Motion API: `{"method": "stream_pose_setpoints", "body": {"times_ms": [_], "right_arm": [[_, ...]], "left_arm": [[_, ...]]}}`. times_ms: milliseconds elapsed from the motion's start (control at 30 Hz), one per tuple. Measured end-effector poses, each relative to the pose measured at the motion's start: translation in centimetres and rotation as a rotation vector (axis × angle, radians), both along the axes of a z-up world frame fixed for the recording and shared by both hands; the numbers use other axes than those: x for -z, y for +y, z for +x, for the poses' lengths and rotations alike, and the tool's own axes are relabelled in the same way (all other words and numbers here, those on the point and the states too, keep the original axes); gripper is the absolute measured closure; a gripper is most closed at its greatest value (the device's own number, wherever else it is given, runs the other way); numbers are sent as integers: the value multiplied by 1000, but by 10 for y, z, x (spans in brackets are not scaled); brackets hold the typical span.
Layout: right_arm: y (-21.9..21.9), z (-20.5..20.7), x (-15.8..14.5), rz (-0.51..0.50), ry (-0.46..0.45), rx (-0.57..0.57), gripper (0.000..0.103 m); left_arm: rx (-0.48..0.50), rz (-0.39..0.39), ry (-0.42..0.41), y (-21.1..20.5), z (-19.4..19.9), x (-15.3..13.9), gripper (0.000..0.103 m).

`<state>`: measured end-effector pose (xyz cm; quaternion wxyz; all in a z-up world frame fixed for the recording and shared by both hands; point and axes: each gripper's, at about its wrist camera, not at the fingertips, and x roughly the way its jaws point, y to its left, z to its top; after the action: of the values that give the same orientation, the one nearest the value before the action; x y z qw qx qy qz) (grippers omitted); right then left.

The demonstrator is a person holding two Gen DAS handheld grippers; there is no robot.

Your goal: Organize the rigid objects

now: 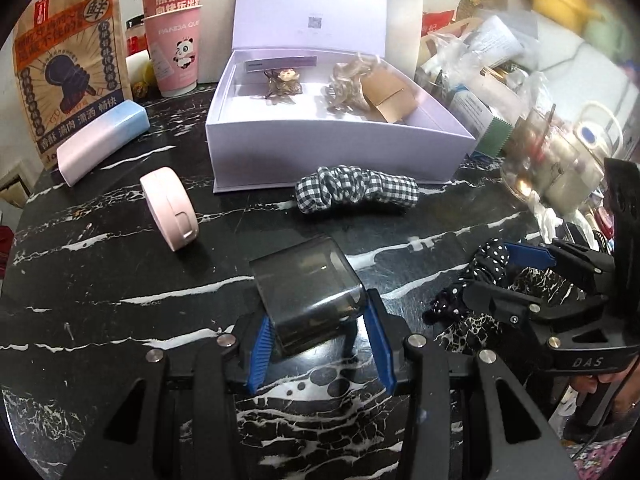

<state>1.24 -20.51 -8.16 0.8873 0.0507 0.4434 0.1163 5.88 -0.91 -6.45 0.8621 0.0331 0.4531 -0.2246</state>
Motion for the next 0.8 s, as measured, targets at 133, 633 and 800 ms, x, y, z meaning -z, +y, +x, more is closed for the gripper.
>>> {"method": "stream_pose_setpoints", "body": {"times_ms": [133,633,800], "right_arm": [[3,2,1,5,11,-6,9],[18,16,1,-76,-2,44,19],[14,14,0,-60,-4,36,20]], "left_arm": [[4,11,-8,-2,-1,0,61],[-7,29,-15,-8,4,1,61],[-3,2,-6,-6,4,0,61]]}}
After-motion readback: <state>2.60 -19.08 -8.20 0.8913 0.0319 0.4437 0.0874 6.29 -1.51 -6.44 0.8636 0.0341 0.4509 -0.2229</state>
